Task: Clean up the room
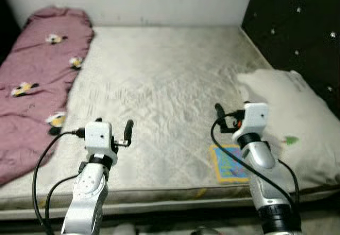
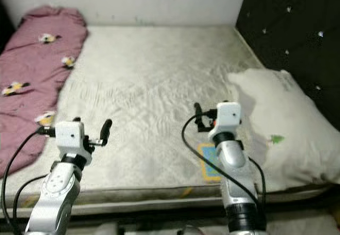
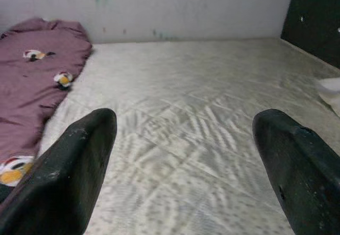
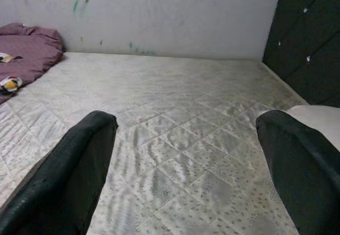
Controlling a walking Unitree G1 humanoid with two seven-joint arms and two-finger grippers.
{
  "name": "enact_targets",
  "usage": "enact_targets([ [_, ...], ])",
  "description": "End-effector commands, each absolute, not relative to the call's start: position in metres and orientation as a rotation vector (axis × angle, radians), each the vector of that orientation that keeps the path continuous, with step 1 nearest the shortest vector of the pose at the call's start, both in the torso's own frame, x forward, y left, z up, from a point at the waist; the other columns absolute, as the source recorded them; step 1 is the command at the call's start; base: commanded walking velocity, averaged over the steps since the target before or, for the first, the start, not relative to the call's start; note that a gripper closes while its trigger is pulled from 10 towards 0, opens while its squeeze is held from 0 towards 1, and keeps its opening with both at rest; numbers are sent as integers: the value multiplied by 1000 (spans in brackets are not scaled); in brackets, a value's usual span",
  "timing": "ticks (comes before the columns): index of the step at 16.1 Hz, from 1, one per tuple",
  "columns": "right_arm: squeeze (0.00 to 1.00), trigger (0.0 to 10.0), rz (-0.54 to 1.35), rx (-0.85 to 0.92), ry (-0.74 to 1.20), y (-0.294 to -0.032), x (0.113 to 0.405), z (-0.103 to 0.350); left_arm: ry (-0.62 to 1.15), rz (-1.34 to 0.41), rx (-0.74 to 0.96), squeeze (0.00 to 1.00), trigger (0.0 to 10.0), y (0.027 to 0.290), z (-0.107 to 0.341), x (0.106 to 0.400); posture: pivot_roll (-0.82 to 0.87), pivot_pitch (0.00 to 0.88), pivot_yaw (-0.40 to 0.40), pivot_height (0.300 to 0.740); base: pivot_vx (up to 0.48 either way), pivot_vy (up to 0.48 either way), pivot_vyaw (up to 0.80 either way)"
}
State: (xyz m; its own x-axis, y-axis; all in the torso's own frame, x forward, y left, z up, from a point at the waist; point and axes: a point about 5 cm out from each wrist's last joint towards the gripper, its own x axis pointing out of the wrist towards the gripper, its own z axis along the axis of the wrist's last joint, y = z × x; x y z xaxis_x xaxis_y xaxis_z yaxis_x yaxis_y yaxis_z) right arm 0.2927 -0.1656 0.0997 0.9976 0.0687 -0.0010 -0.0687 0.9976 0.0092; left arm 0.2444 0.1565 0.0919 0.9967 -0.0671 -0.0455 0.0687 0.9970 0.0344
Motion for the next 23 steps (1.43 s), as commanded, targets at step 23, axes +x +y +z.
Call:
enact_targets([
  [23, 0, 10000, 131, 37, -16, -150, 299, 106, 34, -71, -43, 0, 10000, 157, 104, 248, -8, 0, -52, 740, 0, 465, 0],
])
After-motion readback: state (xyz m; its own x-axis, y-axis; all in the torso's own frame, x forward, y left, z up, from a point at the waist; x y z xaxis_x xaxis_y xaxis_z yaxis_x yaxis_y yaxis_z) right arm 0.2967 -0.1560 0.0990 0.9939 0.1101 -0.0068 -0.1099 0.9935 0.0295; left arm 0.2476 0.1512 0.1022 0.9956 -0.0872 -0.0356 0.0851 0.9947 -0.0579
